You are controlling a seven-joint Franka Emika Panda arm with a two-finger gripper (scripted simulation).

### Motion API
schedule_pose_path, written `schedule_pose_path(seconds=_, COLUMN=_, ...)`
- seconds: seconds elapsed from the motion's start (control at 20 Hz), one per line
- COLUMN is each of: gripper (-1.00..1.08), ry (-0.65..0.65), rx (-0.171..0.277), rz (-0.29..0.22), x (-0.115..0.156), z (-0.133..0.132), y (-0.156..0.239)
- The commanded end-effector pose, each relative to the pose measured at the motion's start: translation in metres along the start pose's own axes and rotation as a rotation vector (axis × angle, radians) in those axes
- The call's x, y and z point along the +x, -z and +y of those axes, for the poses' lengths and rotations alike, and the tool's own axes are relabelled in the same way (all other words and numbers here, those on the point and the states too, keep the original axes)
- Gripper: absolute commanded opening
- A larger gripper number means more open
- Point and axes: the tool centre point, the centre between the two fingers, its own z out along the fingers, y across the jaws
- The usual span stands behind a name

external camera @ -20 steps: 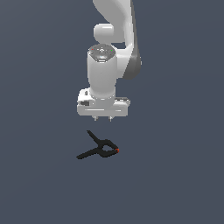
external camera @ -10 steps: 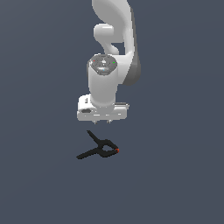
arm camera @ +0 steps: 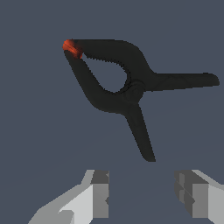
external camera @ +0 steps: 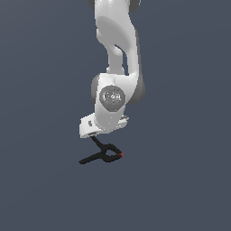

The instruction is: Pick up the object and move it to a goal position.

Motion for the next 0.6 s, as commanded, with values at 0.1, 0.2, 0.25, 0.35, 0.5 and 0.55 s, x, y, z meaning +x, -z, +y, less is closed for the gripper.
schedule_pose_path(seconds=0.1, gripper=0.28, ry=0.142, rx=-0.029, rz=-0.125, x=0.002, z=0.008, y=-0.026)
schedule_pose_path(seconds=0.2, gripper=0.28, ry=0.203, rx=-0.039, rz=-0.181, x=0.003, z=0.012, y=-0.038)
schedule_pose_path(seconds=0.25, gripper=0.28, ry=0.233, rx=-0.043, rz=-0.210, x=0.002, z=0.014, y=-0.043)
schedule_pose_path(seconds=0.35, gripper=0.28, ry=0.289, rx=-0.051, rz=-0.267, x=0.002, z=0.018, y=-0.053)
schedule_pose_path(seconds=0.5, gripper=0.28, ry=0.361, rx=-0.057, rz=-0.342, x=0.000, z=0.022, y=-0.066)
schedule_pose_path(seconds=0.55, gripper=0.28, ry=0.381, rx=-0.059, rz=-0.364, x=0.000, z=0.024, y=-0.070)
